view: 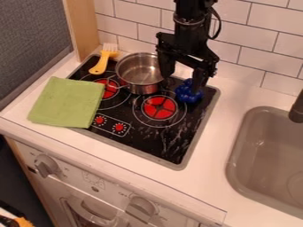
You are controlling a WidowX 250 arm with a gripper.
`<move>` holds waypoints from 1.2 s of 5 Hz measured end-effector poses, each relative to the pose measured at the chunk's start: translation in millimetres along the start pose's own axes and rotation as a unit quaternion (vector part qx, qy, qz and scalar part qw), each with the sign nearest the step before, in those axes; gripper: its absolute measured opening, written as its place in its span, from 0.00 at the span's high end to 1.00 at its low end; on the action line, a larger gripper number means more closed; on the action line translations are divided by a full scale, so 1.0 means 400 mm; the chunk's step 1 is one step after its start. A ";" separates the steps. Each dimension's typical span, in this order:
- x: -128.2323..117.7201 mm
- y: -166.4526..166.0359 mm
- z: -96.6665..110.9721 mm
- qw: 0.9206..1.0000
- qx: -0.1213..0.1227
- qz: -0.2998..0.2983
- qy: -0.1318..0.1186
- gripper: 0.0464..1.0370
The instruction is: Moved the green clothes to the lower right burner
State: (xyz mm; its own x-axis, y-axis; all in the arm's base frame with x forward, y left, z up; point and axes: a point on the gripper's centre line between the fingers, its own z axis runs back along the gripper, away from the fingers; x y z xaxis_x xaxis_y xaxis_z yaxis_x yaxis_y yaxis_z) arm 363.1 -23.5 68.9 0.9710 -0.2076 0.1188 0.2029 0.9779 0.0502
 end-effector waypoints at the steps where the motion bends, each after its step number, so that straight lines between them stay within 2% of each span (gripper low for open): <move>1: -0.016 -0.003 -0.030 1.000 -0.002 -0.001 0.018 0.04; 2: -0.063 -0.005 -0.008 1.000 0.003 0.000 0.010 0.04; 3: -0.088 -0.016 0.049 0.999 0.019 0.032 0.032 0.04; 4: -0.146 0.034 0.101 0.998 0.002 0.055 -0.021 0.04; 5: -0.199 0.127 0.077 0.996 0.011 0.091 -0.013 0.04; 6: -0.238 0.229 0.011 0.991 0.024 0.133 0.008 0.04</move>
State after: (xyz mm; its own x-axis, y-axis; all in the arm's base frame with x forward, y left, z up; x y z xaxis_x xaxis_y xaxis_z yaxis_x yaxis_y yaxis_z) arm 288.9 85.6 66.5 0.9912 0.0587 0.1182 -0.0668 0.9956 0.0656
